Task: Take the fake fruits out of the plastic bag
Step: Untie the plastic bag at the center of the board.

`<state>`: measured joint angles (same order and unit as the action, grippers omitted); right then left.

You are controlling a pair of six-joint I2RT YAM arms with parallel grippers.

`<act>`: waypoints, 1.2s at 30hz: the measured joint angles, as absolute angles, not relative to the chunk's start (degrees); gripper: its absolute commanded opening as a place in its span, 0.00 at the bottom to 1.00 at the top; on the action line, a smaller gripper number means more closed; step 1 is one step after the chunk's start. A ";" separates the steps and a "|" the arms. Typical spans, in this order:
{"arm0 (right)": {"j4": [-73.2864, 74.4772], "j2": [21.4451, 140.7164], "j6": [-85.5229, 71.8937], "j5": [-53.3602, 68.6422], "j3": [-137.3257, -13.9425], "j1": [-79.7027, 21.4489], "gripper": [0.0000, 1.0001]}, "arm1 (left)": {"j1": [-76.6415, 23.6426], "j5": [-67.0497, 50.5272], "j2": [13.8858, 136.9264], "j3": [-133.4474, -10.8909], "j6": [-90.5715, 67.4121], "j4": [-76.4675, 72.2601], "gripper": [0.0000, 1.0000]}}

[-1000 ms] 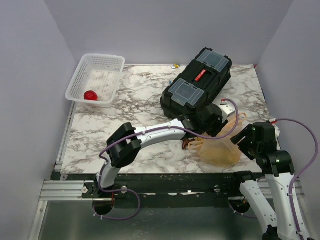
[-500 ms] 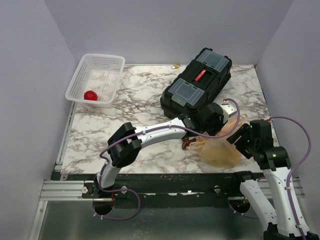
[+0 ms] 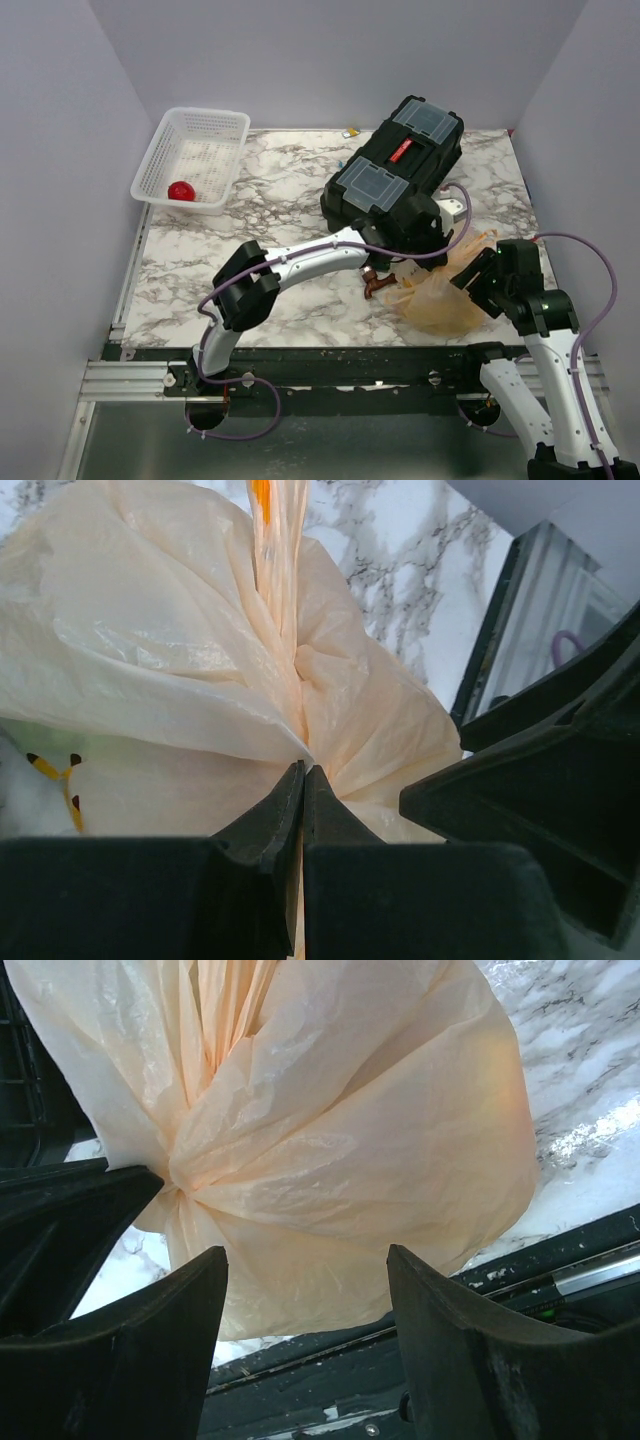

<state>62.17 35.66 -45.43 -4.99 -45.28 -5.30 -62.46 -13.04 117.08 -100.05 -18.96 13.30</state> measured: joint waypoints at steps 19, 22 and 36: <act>57.60 40.32 -40.82 2.90 -45.45 -5.30 0.77 | -58.08 -29.02 116.99 -99.09 -33.87 10.28 0.00; 57.06 41.52 -40.93 2.87 -45.45 -5.30 0.65 | -57.87 -29.23 116.99 -99.09 -34.98 9.93 0.00; 56.66 34.41 -43.03 -0.12 -44.77 -5.30 0.01 | -56.75 -26.57 116.88 -101.49 -35.18 12.95 0.00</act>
